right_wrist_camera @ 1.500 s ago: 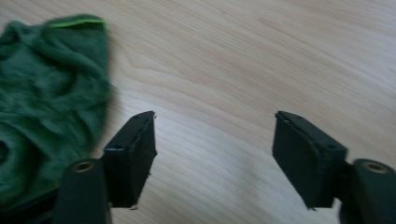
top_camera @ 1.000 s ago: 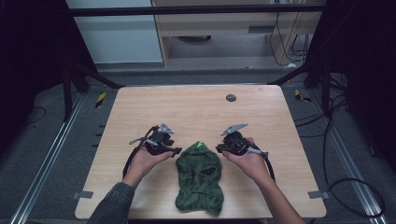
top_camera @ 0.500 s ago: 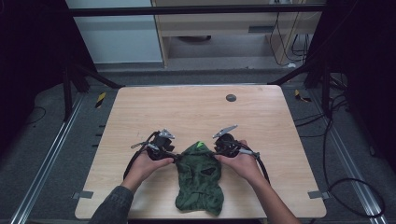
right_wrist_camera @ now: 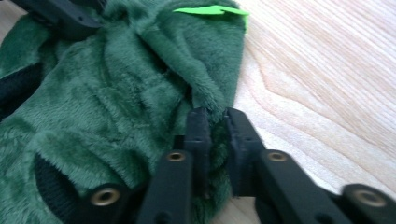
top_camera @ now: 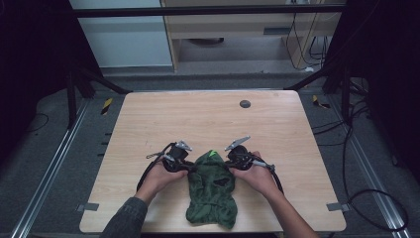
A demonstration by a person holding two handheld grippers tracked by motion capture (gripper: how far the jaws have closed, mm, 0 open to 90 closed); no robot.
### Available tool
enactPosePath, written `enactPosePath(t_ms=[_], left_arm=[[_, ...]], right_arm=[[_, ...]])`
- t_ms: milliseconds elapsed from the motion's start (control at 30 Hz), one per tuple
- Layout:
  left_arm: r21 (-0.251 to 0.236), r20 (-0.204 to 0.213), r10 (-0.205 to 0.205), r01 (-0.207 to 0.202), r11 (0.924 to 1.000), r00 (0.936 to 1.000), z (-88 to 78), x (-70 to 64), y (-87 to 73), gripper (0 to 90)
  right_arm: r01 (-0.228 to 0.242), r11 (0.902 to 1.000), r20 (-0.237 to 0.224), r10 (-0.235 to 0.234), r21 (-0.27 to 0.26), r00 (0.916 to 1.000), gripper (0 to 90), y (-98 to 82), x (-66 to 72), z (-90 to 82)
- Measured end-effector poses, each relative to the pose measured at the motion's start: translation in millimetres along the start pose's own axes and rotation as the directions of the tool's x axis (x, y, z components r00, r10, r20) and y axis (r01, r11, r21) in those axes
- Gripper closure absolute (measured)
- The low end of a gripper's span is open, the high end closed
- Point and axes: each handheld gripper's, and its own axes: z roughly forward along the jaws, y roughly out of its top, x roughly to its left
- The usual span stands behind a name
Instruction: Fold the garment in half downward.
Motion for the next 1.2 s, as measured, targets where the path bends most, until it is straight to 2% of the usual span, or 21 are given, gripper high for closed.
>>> enactPosePath(t_ms=[100,167,300,367,533,667,867,1033,1200], left_arm=[[0.002,0.003,0.008,-0.008,1.0000,1.0000,-0.4,-1.4,-0.4,80.6],[0.003,0.003,0.007,-0.007,1.0000,1.0000,-1.6,-1.7,0.0,81.8],[-0.006,-0.004,0.016,-0.016,0.9999,0.9999,-7.1,-3.2,2.8,83.0],[-0.016,-0.019,0.023,-0.023,0.9996,0.9995,-11.2,-4.7,5.8,83.3],[-0.057,-0.046,0.025,-0.027,0.9980,0.9986,-24.3,-2.4,18.7,83.6],[-0.068,-0.072,0.030,-0.035,0.9971,0.9969,-30.2,-0.2,31.0,83.5],[-0.090,-0.108,0.050,-0.060,0.9941,0.9929,-34.7,-2.0,45.2,83.3],[-0.092,-0.117,0.061,-0.072,0.9932,0.9913,-38.4,1.1,54.6,83.2],[-0.096,-0.124,0.055,-0.067,0.9931,0.9908,-39.1,6.6,60.7,83.2]], right_arm=[[-0.008,0.9999,-0.011,0.008,0.010,0.9999,85.4,1.0,-1.2,-0.2],[0.004,0.9999,-0.009,-0.003,0.015,1.0000,85.9,2.5,-1.5,-1.1],[0.012,0.9998,-0.008,-0.013,-0.019,0.9999,86.1,9.1,-4.2,-11.7],[0.018,0.9994,-0.008,-0.018,-0.028,0.9998,86.3,14.3,-6.3,-17.5],[0.045,0.9981,0.010,-0.044,-0.043,0.9990,86.5,28.4,-12.7,-30.8],[0.066,0.9962,0.026,-0.064,-0.056,0.9976,86.5,40.8,-18.9,-40.0],[0.072,0.9952,0.053,-0.068,-0.066,0.9963,86.5,53.4,-25.5,-46.6],[0.083,0.9930,0.069,-0.078,-0.083,0.9946,86.4,62.2,-29.4,-54.4],[0.085,0.9927,0.082,-0.078,-0.086,0.9935,86.4,68.8,-34.5,-56.2]])
